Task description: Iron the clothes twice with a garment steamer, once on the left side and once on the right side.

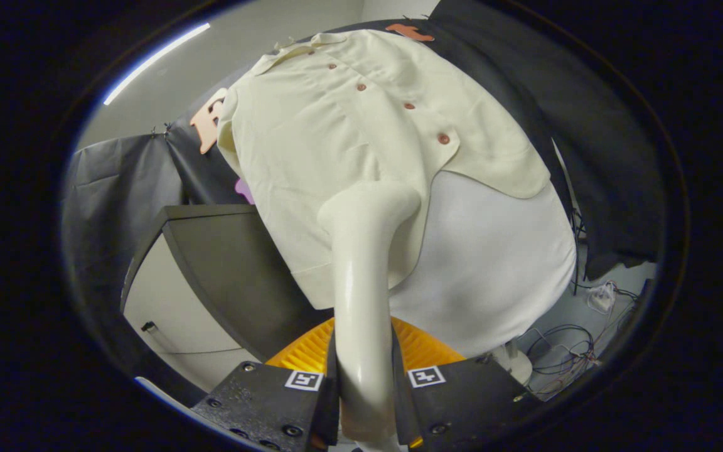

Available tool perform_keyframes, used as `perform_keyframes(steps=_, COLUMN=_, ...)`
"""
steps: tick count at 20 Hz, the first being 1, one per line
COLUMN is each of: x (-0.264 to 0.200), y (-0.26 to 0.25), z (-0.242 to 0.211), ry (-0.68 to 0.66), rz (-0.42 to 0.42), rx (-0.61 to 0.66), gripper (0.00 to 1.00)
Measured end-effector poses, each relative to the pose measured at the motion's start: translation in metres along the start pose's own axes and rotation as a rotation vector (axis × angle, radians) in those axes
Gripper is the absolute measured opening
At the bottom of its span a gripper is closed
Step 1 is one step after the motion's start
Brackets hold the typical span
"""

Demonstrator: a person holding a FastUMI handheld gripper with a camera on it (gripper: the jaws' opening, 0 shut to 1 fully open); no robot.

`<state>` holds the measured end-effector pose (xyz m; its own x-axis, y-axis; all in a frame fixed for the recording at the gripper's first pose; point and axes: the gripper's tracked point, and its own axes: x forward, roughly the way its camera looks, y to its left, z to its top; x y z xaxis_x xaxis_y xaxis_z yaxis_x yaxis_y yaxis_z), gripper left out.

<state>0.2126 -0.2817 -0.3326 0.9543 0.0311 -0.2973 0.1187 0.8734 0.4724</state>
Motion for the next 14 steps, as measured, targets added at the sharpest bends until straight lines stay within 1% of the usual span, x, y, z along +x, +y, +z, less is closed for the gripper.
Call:
perform_keyframes(steps=4, x=-0.010, y=0.002, z=0.004, ry=0.005, rz=-0.001, rx=0.002, gripper=0.35)
perform_keyframes(steps=7, x=-0.021, y=0.010, z=0.019, ry=-0.010, rz=0.014, rx=0.021, gripper=0.35)
perform_keyframes(steps=10, x=-0.032, y=0.019, z=0.048, ry=-0.044, rz=0.028, rx=0.005, gripper=0.35)
perform_keyframes(steps=14, x=-0.043, y=0.027, z=0.101, ry=-0.106, rz=0.027, rx=-0.023, gripper=0.34)
